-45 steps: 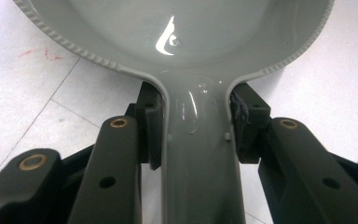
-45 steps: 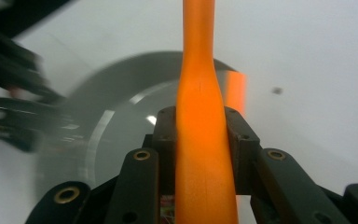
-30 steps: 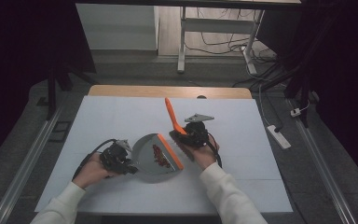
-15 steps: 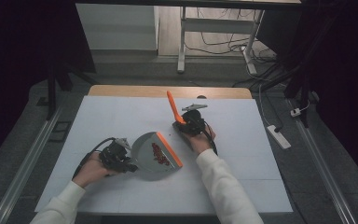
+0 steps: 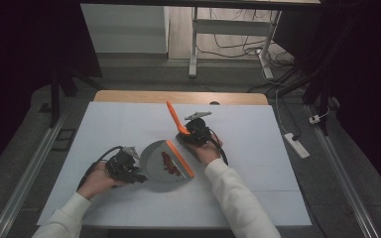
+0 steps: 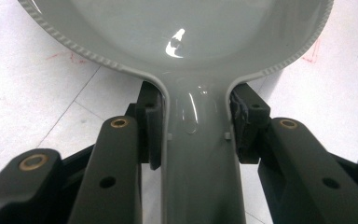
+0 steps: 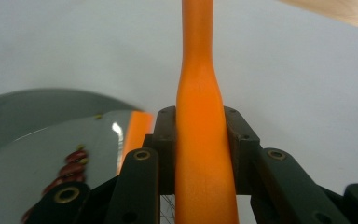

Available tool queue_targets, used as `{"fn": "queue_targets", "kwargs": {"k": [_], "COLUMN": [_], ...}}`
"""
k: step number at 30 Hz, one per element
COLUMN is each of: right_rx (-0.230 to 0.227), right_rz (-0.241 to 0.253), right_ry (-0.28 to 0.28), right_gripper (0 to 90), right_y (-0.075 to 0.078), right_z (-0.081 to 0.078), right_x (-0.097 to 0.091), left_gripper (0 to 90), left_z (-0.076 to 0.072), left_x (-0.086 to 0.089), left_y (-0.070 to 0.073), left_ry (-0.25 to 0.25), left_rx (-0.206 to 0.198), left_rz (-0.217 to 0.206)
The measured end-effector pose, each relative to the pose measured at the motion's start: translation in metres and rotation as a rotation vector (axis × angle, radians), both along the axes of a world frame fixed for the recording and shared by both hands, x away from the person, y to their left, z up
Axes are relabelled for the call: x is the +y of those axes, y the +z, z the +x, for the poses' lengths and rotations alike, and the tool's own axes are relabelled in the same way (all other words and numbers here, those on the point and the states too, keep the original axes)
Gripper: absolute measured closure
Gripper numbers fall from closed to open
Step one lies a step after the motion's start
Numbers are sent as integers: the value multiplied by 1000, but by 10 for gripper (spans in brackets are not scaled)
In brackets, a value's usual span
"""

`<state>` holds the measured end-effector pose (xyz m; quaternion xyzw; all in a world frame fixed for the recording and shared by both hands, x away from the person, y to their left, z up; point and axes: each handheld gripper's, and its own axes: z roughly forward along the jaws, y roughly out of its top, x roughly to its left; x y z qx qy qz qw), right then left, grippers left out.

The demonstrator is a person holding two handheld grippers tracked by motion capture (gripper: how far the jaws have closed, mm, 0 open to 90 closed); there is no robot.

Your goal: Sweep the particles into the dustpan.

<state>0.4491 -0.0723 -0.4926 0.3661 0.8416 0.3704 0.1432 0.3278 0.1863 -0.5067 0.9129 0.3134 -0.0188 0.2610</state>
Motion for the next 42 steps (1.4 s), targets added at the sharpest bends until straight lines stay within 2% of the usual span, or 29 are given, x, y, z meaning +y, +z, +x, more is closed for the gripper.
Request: {"fn": "queue_targets", "kwargs": {"k": [2, 4, 7, 9, 12, 14, 15, 17, 19, 22, 23, 24, 30, 33, 35, 37, 38, 40, 42], "right_rx": [25, 59, 63, 50, -20, -74, -80, -74, -48, -9, -12, -33, -18, -34, -23, 23, 13, 16, -39], "right_rz": [20, 63, 101, 135, 175, 156, 146, 116, 81, 18, -9, -9, -34, -64, -58, 10, 22, 80, 85], "right_ry": [32, 57, 114, 139, 107, 51, 31, -8, -37, -53, -44, -38, 31, 64, 78, 115, 132, 172, 171], "right_gripper": [698, 698, 698, 698, 698, 698, 698, 698, 698, 698, 699, 698, 699, 698, 698, 698, 698, 698, 698], "right_y": [0, 0, 4, 12, 27, 33, 33, 30, 21, 5, 0, -1, 0, 0, 0, 1, 3, 8, 13], "right_z": [-5, -12, -26, -33, -34, -31, -28, -22, -13, -2, 0, -1, -7, -14, -19, -22, -26, -31, -34], "right_x": [4, 8, 13, 12, 2, -7, -11, -16, -17, -12, -10, -8, 9, 18, 21, 21, 21, 20, 17], "left_gripper": [615, 615, 615, 615, 615, 615, 615, 615, 614, 615, 615, 615, 615, 615, 615, 615, 615, 614, 615], "left_z": [0, 0, 0, 0, 0, -1, -1, -1, -1, -1, -1, -1, -1, -1, -1, -1, -1, -1, -1], "left_x": [0, 0, 1, 0, 0, -1, 0, 0, -1, 1, 1, 2, 3, 3, 3, 3, 4, 4, 3], "left_y": [0, 0, -1, -3, -3, -4, -4, -4, -4, -3, -3, -2, -1, -1, -1, -1, -1, -2, -2], "left_ry": [0, 1, -3, 2, 1, 9, 2, 1, 3, 4, 8, 5, 4, 7, 5, 4, 4, 5, 4], "left_rx": [1, 1, 6, 7, 7, 6, 6, 10, 13, 18, 15, 17, 18, 17, 19, 18, 19, 18, 17], "left_rz": [0, 3, 3, 2, 6, 1, 7, 9, 10, 7, 7, 3, -2, -2, -3, -3, -4, -3, 0]}}
